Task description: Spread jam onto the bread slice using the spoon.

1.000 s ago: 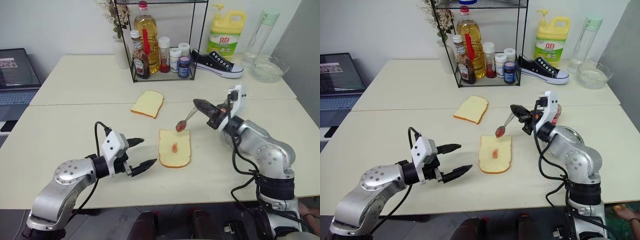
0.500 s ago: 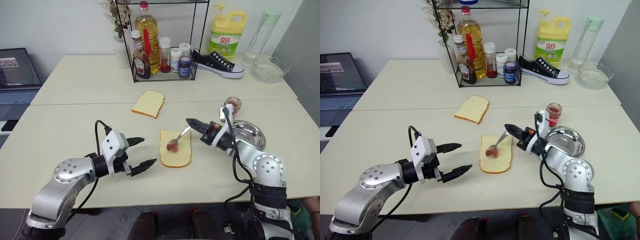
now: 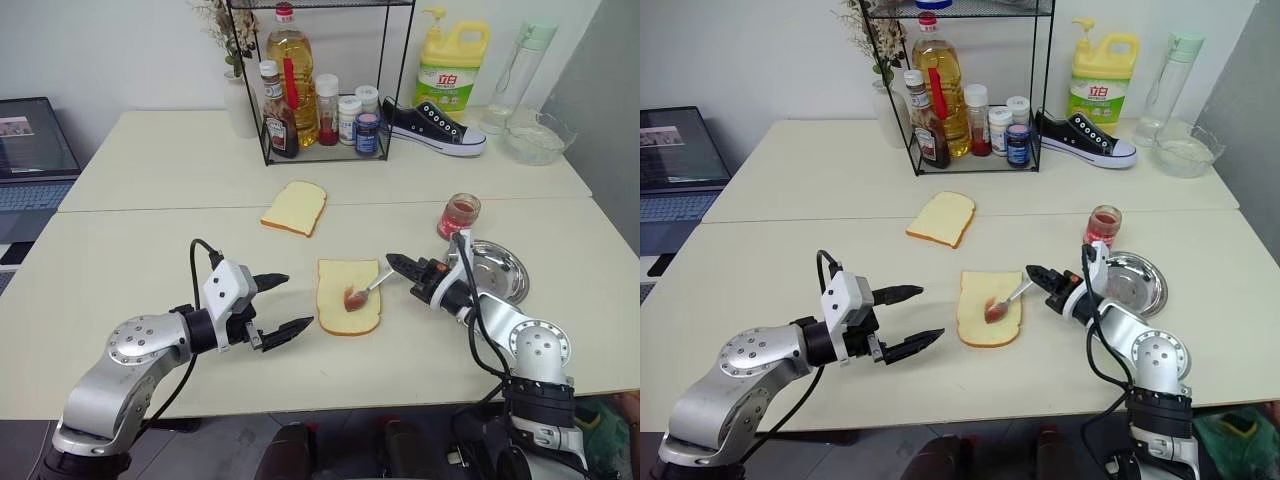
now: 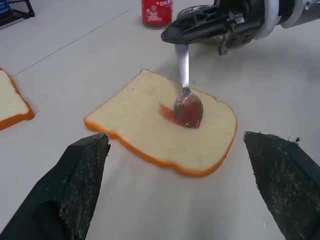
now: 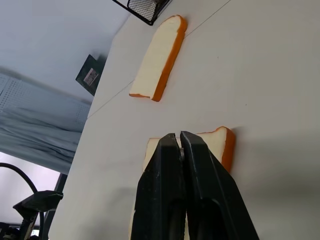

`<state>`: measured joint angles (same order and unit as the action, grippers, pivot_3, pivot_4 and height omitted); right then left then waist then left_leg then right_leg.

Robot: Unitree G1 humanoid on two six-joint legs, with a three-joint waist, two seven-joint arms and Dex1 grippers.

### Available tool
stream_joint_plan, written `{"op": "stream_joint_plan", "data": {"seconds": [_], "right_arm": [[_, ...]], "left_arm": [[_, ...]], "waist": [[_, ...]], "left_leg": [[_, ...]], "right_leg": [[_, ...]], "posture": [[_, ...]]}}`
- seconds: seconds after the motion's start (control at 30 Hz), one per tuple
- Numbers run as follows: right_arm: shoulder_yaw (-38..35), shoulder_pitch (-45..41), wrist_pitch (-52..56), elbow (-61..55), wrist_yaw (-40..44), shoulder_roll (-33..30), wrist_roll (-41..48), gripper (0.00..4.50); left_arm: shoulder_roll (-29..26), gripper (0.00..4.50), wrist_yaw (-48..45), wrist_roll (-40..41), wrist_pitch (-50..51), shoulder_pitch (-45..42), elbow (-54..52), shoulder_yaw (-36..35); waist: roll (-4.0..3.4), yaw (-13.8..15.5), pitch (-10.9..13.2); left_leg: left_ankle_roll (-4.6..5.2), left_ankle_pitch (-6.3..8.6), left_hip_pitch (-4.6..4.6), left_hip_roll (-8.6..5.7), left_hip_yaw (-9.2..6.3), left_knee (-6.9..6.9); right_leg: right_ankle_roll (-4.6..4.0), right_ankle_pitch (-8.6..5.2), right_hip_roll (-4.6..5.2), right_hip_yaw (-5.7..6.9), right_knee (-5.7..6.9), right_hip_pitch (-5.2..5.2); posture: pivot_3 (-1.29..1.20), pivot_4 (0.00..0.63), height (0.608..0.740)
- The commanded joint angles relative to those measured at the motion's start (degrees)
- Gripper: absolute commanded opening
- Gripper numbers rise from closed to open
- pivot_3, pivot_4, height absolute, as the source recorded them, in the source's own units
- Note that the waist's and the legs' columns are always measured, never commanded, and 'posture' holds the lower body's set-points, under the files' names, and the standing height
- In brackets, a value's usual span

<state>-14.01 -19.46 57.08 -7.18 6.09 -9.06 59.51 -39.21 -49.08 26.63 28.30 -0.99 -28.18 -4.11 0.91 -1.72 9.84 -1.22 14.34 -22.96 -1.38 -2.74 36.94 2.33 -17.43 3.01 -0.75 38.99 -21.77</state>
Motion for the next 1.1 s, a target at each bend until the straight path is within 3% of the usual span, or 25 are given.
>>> {"op": "stream_joint_plan", "data": {"seconds": [0.03, 0.5, 0.77, 0.9, 1.1], "right_arm": [[1.12, -1.31, -3.3, 1.16, 0.71, 0.69, -3.21, 0.05], [-0.75, -8.58, -7.44, 8.24, -0.22, 4.54, -6.13, 0.05], [-3.06, -9.12, -5.02, 7.67, -0.79, 6.15, -2.97, 0.05], [-4.55, -8.07, -0.76, 5.84, 0.8, 5.21, 2.62, 0.05], [-3.35, -7.05, -0.4, 5.61, 1.01, 4.84, 2.05, 0.05]], "left_arm": [[-0.43, 4.5, -0.17, 0.03, -0.88, -1.07, -0.44, 0.16], [-0.25, 4.5, 0.07, 0.16, -0.63, -1.31, -0.85, 0.63], [-0.26, 4.5, 0.11, 0.32, -0.64, -1.4, -0.81, 0.7], [-0.37, 4.5, 0.06, 0.49, -0.51, -1.31, -0.91, 0.54], [-0.33, 4.5, 0.36, 0.55, -0.23, -1.4, -1.26, 0.63]], "waist": [[0.0, -0.01, 0.0], [0.0, 0.03, 0.0], [0.0, 0.03, 0.0], [-0.01, 0.02, 0.0], [-0.01, 0.01, 0.0]], "left_leg": [[0.0, 0.0, 0.0, 0.0, 0.0, 0.0], [0.0, 0.0, 0.01, 0.0, 0.01, 0.0], [0.0, 0.0, 0.01, 0.0, 0.0, 0.0], [0.0, 0.0, 0.01, 0.0, 0.0, 0.0], [0.0, 0.0, 0.01, 0.0, 0.0, 0.0]], "right_leg": [[0.0, 0.0, 0.0, 0.0, 0.0, 0.0], [0.0, 0.0, 0.0, -0.01, 0.02, 0.0], [0.0, 0.0, 0.0, -0.01, 0.02, -0.01], [0.0, 0.0, 0.0, -0.01, 0.02, -0.01], [0.0, 0.0, 0.0, -0.01, 0.02, 0.0]], "posture": [[0.0, 0.15, 0.74], [0.0, 0.15, 0.74], [0.0, 0.15, 0.74], [0.0, 0.15, 0.74], [0.0, 0.15, 0.74]]}}
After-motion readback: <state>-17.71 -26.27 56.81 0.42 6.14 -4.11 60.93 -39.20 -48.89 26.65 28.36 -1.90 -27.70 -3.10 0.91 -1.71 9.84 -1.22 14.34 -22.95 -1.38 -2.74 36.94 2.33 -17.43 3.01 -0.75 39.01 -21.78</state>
